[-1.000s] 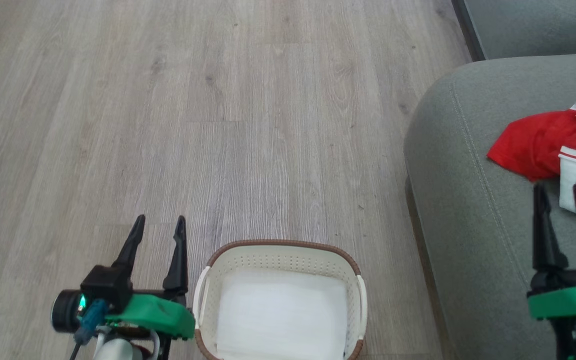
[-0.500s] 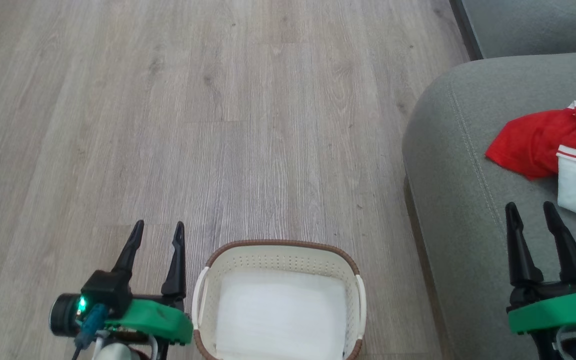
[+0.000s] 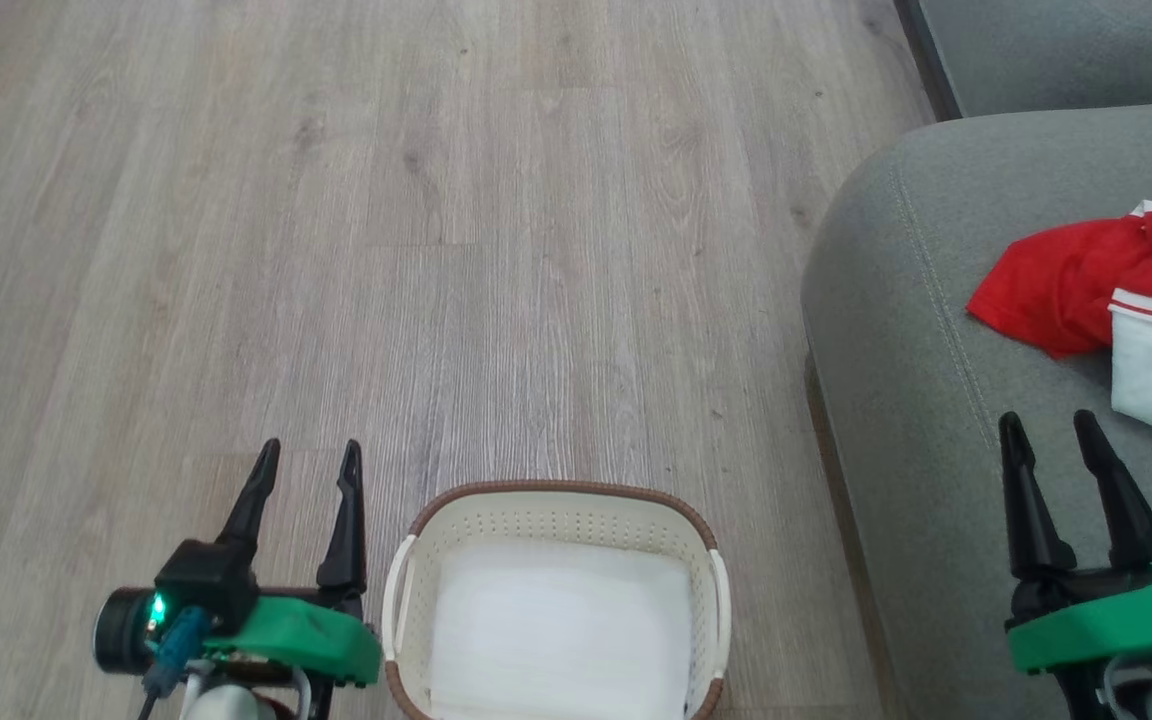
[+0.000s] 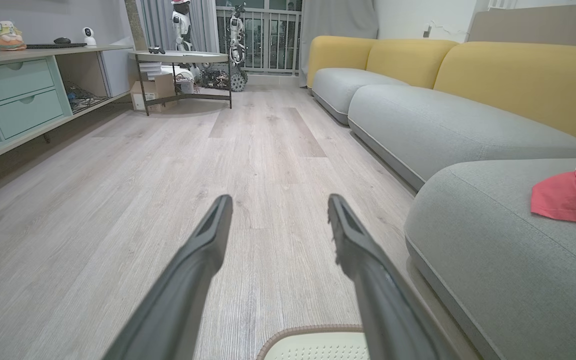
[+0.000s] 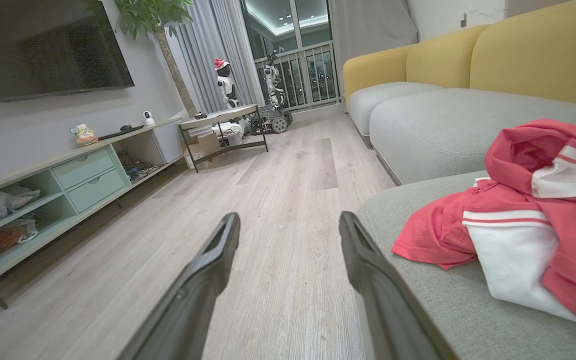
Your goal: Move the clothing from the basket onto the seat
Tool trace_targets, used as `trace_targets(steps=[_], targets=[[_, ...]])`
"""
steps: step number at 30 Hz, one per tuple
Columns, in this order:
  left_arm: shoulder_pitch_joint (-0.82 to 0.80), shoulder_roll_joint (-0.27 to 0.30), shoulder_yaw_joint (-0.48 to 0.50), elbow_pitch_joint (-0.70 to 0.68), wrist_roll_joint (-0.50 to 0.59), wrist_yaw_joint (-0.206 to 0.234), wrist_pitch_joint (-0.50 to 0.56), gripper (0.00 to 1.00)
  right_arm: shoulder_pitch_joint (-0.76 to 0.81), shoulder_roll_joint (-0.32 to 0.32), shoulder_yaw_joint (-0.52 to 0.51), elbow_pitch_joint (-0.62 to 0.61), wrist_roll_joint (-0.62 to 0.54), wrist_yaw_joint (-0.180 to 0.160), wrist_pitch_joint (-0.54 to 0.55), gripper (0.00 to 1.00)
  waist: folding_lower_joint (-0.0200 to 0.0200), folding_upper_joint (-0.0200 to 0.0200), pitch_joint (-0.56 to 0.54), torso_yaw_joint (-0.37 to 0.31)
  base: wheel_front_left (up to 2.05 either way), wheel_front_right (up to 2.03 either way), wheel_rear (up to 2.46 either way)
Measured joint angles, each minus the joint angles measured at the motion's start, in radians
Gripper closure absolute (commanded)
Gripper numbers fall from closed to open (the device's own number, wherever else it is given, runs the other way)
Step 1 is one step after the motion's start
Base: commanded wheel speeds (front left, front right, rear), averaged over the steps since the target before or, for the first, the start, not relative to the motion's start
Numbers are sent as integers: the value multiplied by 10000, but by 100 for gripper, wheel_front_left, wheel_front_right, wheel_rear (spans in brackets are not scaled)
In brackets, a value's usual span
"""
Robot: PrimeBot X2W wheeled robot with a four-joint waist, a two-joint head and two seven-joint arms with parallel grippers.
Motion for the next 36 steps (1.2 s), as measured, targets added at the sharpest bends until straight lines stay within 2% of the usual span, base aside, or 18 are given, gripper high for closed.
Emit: trace_targets(steps=[17, 18, 24, 36], targets=[[-14, -21, 10, 35, -2, -59, 0, 0, -11, -2, 265, 167, 0, 0, 0, 0, 0, 0, 24, -53, 0, 0, 0], [-15, -21, 6, 35, -29, -61, 0, 100, -11, -2, 274, 182, 0, 0, 0, 100, 0, 0, 22, -58, 0, 0, 0], [379, -21, -42, 828, -79, -77, 29, 100, 179, 267, 460, 993, 40, 2, 38, 100, 0, 0, 20, -63, 0, 0, 0], [505, -21, 35, 911, -1475, -176, 385, 100, 200, 414, 389, 1166, 1126, 0, 332, 100, 1, 0, 14, -58, 0, 0, 0]])
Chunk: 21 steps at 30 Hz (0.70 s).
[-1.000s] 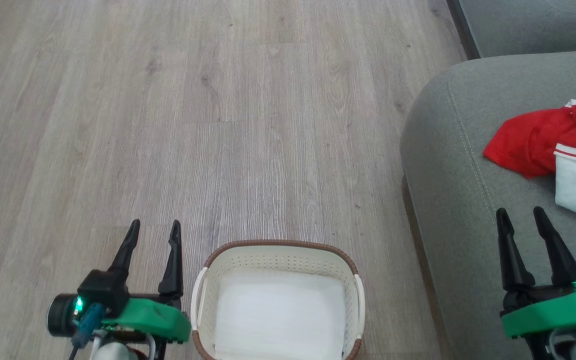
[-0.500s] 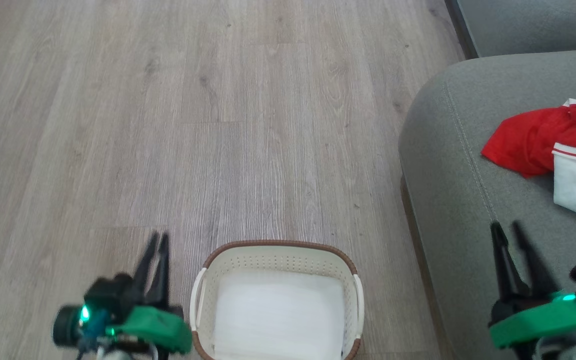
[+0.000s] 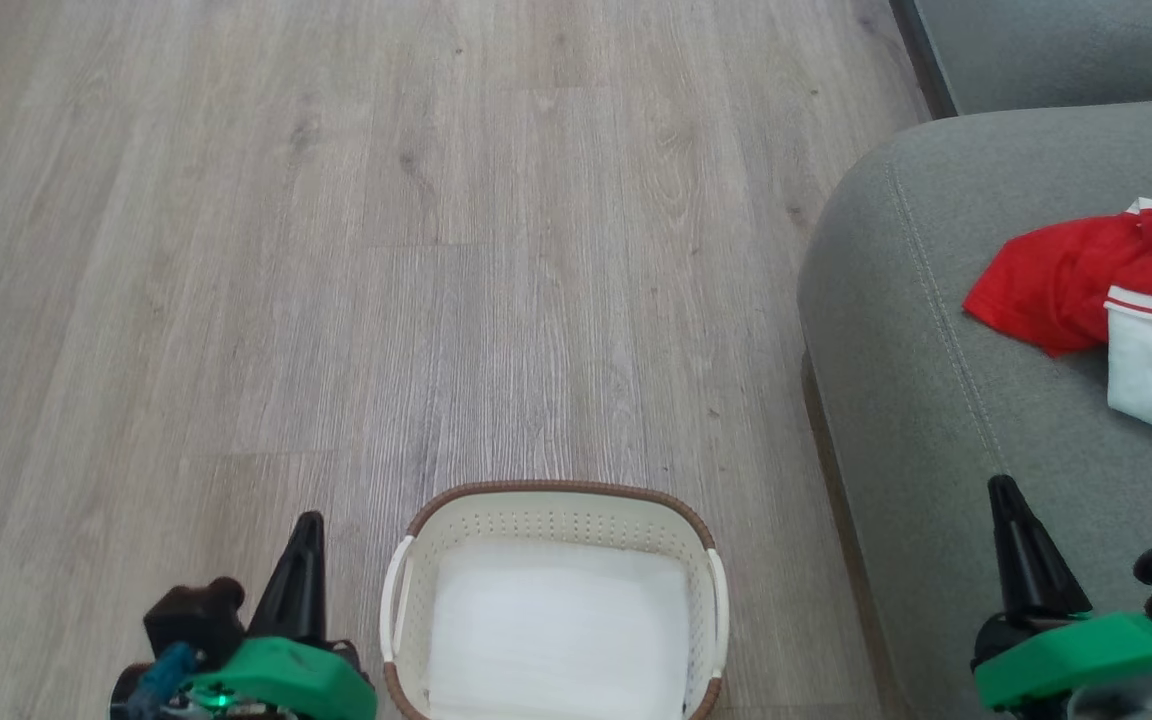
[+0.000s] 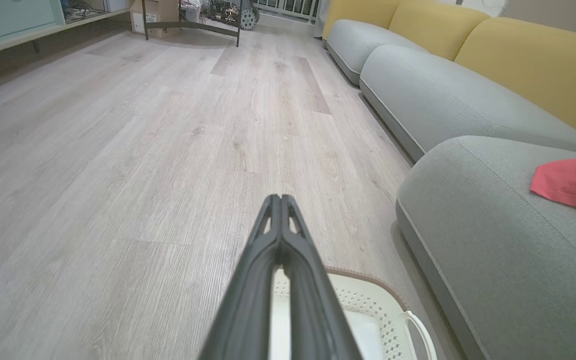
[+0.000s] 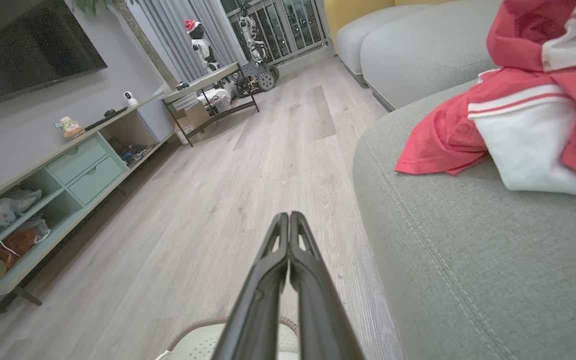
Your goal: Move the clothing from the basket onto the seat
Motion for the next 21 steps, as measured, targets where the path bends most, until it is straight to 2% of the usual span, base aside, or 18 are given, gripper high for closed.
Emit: trace_targets(steps=[21], targets=[[-173, -4, 430, 10, -2443, -182, 616, 100, -232, 211, -245, 267, 1919, 0, 539, 100, 0, 0, -10, 9, 0, 0, 0]])
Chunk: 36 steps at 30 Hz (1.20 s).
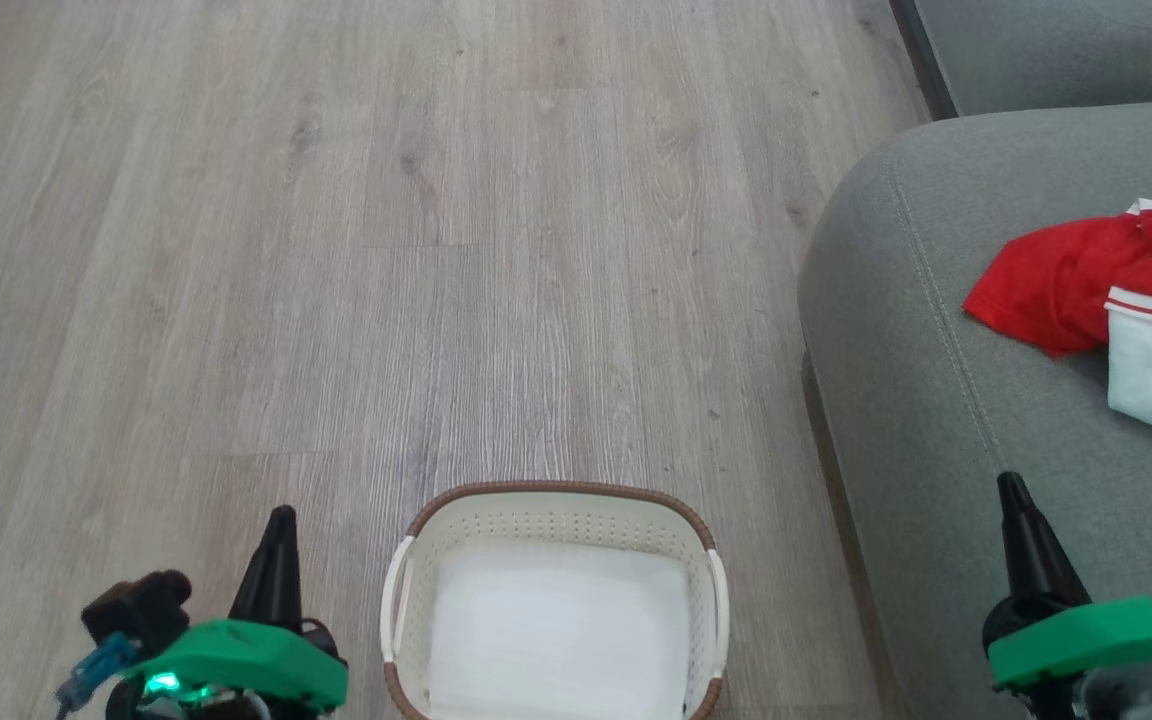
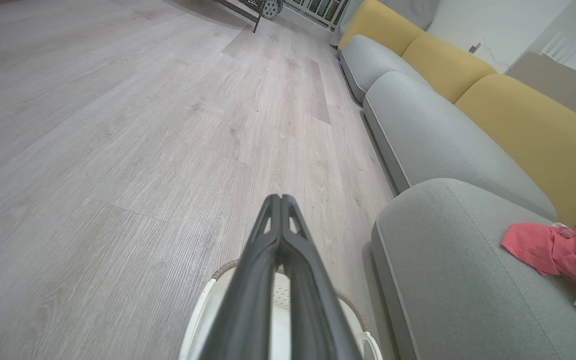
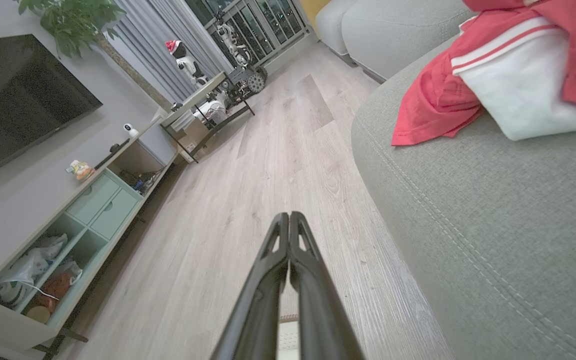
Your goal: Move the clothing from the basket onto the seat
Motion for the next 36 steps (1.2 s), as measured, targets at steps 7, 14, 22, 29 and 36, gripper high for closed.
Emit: trace_targets(steps=[7, 14, 22, 29, 36], targets=[[-41, -2, 144, 12, -708, -69, 167, 100, -61, 100, -98, 48, 552, 0, 211, 100, 0, 0, -3, 2, 0, 0, 0], [-189, -8, 221, 29, -1524, -155, 351, 100, -141, 142, -178, 146, 1189, 0, 359, 100, 0, 0, -6, 5, 0, 0, 0], [-208, -17, 453, 42, -2454, -194, 600, 100, -289, 236, -288, 234, 1904, 0, 614, 100, 0, 0, -9, 8, 0, 0, 0], [-223, -23, 518, 50, -3273, -316, 786, 100, -437, 364, -414, 349, 2537, 0, 796, 100, 0, 0, -12, 11, 0, 0, 0], [-380, -31, 690, 63, -4084, -345, 986, 100, -473, 437, -508, 403, 3168, 0, 1001, 100, 0, 0, -16, 14, 0, 0, 0]])
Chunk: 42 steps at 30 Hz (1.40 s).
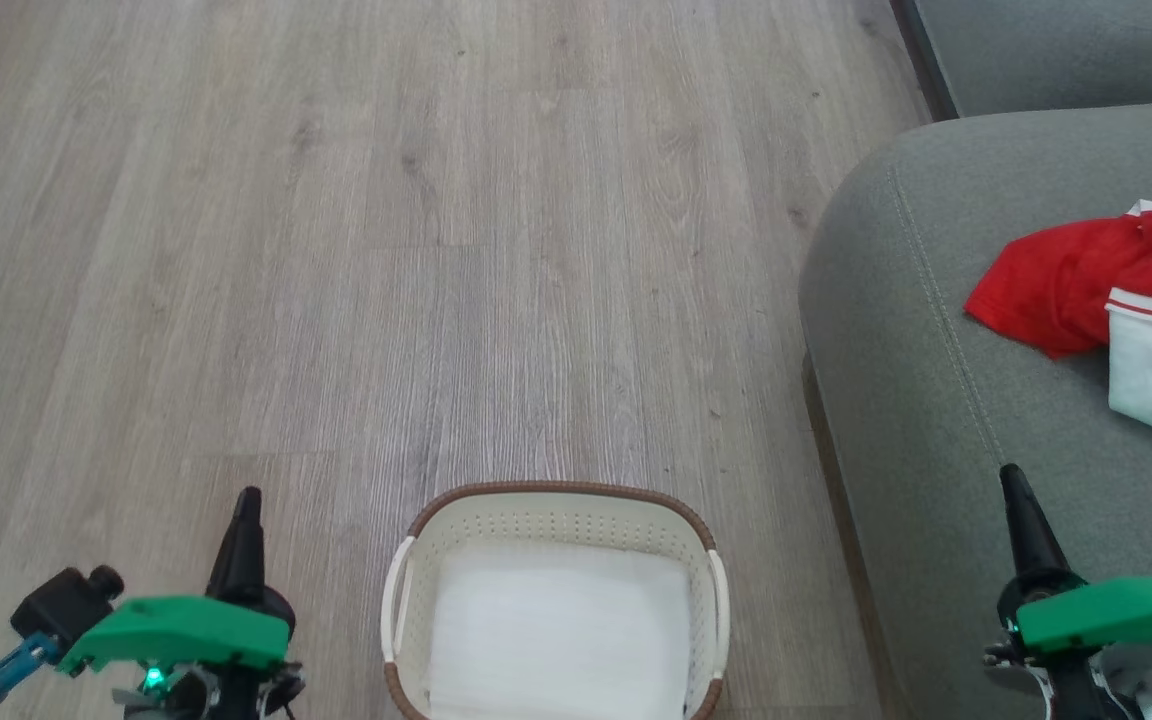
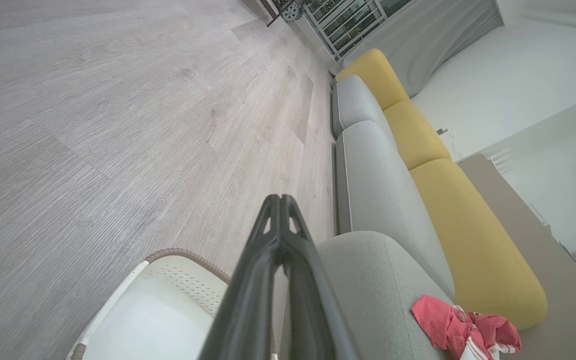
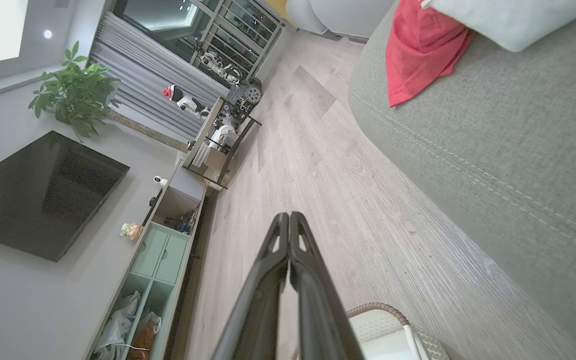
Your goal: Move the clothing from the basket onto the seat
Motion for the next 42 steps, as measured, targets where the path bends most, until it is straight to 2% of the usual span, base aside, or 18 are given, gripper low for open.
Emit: trace_targets(steps=[42], targets=[[-431, -27, 777, 67, -4909, -439, 1183, 100, -700, 539, -637, 550, 3760, 0, 1204, 100, 0, 0, -19, 17, 0, 0, 0]])
